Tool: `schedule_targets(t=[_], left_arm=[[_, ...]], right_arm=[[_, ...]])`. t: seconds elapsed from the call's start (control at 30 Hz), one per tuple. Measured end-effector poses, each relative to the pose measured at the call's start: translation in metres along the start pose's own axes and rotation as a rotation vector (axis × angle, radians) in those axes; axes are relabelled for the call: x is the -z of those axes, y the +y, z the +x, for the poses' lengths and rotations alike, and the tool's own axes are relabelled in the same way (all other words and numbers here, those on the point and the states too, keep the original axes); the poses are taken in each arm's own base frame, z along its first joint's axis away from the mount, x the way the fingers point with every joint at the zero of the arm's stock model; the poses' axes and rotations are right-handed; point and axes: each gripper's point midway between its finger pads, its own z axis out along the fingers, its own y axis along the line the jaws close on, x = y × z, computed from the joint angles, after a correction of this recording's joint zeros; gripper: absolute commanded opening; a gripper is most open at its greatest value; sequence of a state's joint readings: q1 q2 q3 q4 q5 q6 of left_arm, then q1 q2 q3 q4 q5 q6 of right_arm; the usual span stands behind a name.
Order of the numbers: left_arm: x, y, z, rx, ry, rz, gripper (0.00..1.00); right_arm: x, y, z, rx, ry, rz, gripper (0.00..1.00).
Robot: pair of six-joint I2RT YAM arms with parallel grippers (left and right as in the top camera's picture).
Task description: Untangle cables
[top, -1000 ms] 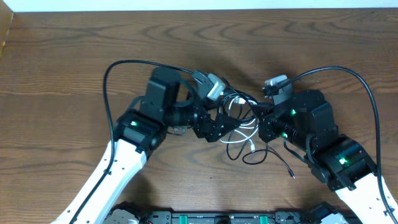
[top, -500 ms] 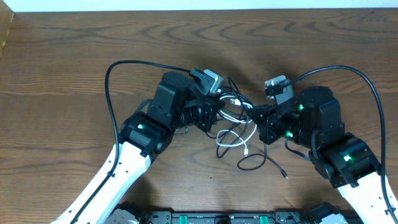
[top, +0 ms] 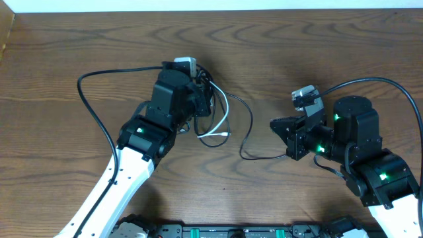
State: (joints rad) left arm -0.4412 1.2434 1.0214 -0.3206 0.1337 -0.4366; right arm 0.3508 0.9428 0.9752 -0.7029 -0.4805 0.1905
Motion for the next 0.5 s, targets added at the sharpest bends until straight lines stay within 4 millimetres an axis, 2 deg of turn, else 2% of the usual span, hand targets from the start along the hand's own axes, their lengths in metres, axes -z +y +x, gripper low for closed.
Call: schedule_targets(t=[0.07, 0.13, 0.17, 0.27, 0.33, 0.5], left_arm=[[0.001, -0.016, -0.001, -0.051, 0.006, 0.085, 0.08], [0.003, -0.034, 0.002, -0.121, 0.022, 0.19, 0.08], [0.005, -0.043, 0.003, -0.151, 0.026, 0.237, 0.08], [0.011, -0.063, 0.004, -0.219, 0.028, 0.35, 0.08], [0.015, -0.072, 0.004, -0.246, 0.024, 0.405, 0.08], [0.021, -0.085, 0.006, -0.282, 0.028, 0.488, 0.08]], right_arm=[[0.0, 0.001, -0.002, 0.001, -0.006, -0.004, 0.19], [-0.001, 0.001, -0.004, -0.017, -0.011, -0.007, 0.38], [-0.003, 0.001, -0.005, -0.033, -0.012, -0.009, 0.41], [-0.008, -0.002, -0.004, -0.101, 0.002, -0.009, 0.45], [-0.012, -0.004, -0.002, -0.152, 0.016, -0.007, 0.4], [-0.021, -0.009, 0.002, -0.29, 0.046, 0.002, 0.39]])
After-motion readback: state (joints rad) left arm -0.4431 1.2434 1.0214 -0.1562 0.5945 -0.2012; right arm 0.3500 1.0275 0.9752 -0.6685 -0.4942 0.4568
